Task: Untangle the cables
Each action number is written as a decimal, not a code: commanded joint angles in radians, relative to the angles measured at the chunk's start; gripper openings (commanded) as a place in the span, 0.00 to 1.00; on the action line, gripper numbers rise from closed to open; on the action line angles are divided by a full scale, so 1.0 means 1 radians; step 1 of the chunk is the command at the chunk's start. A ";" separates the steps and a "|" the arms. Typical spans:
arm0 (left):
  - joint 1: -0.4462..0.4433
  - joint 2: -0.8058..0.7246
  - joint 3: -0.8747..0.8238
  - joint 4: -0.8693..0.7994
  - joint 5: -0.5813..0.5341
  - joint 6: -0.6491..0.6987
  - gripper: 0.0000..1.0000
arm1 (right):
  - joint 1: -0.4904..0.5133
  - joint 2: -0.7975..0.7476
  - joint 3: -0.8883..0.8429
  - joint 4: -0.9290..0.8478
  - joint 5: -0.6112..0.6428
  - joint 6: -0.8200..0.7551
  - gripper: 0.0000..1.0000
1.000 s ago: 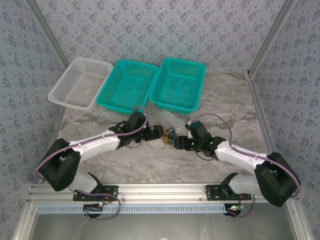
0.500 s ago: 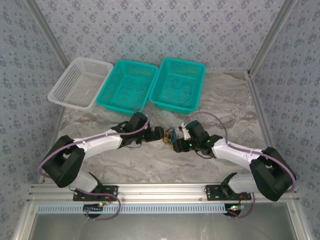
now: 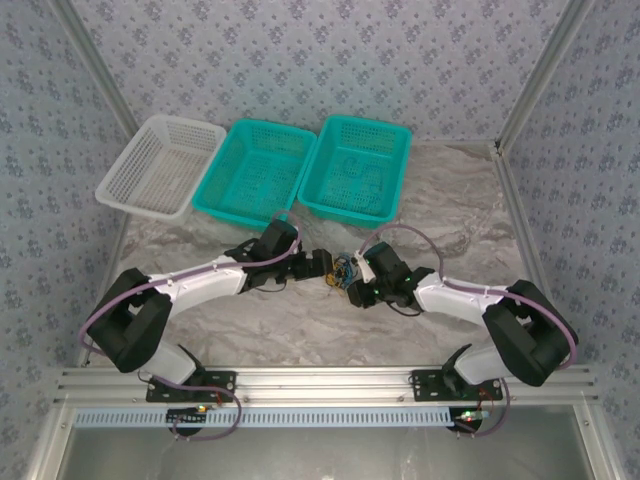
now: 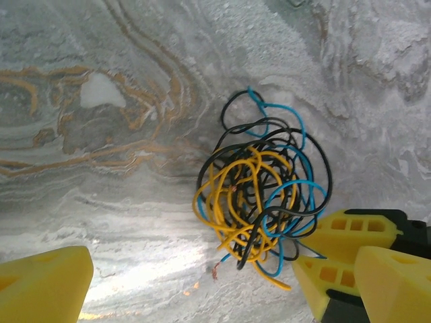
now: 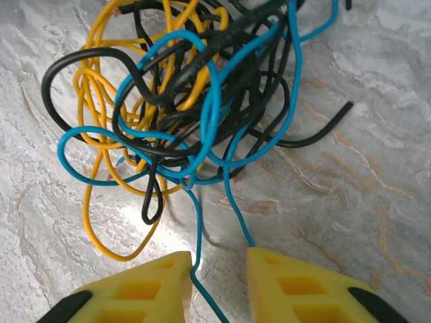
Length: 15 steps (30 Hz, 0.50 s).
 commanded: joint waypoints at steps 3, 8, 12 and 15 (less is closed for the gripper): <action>-0.005 -0.010 0.021 0.105 0.014 0.125 0.99 | -0.003 -0.018 0.019 -0.029 -0.021 -0.022 0.07; -0.034 0.011 0.025 0.171 -0.004 0.261 1.00 | -0.029 -0.058 0.024 -0.035 -0.067 0.015 0.00; -0.041 0.014 0.030 0.195 -0.007 0.409 1.00 | -0.057 -0.119 0.016 -0.033 -0.095 0.035 0.00; -0.040 -0.001 0.053 0.205 0.058 0.534 0.99 | -0.087 -0.176 0.007 -0.031 -0.128 0.053 0.00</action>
